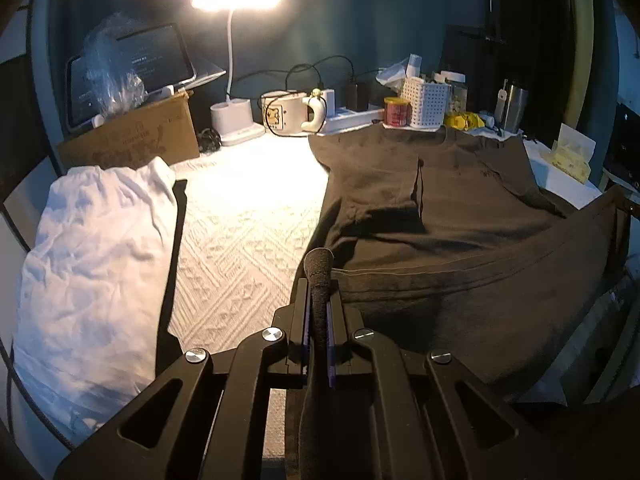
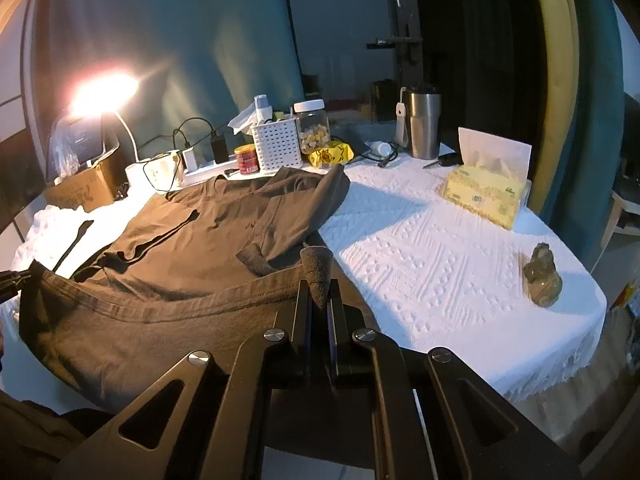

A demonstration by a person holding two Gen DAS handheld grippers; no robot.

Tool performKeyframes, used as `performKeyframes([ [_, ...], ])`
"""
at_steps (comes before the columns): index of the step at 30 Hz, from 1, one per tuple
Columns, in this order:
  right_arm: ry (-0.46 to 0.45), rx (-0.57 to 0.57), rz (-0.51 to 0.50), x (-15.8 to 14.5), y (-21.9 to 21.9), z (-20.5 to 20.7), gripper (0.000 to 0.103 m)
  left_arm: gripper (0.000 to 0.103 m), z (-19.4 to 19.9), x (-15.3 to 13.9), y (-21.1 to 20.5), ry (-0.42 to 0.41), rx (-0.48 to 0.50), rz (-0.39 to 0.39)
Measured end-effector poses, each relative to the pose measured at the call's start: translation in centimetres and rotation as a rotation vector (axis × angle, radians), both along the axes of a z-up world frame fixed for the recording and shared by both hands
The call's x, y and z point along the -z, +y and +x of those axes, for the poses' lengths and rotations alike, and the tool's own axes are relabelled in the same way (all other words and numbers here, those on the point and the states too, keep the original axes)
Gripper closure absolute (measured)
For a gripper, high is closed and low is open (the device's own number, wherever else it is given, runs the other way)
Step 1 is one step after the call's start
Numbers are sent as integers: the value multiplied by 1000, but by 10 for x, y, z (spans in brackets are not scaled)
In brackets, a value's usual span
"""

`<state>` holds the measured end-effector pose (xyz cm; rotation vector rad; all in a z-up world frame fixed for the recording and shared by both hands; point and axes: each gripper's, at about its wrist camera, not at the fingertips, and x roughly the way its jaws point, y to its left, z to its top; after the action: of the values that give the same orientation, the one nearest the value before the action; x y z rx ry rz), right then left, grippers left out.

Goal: Fold small clothes
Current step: 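Lift the hem with both grippers and fold it over toward the collar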

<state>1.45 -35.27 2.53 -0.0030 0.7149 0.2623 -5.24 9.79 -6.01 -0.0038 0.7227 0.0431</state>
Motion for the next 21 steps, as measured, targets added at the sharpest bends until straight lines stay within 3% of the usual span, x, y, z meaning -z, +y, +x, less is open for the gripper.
performKeyframes([
  [21,-48,24,16,-23,-3,28,96,98,36,-34,1,-99,4,22],
])
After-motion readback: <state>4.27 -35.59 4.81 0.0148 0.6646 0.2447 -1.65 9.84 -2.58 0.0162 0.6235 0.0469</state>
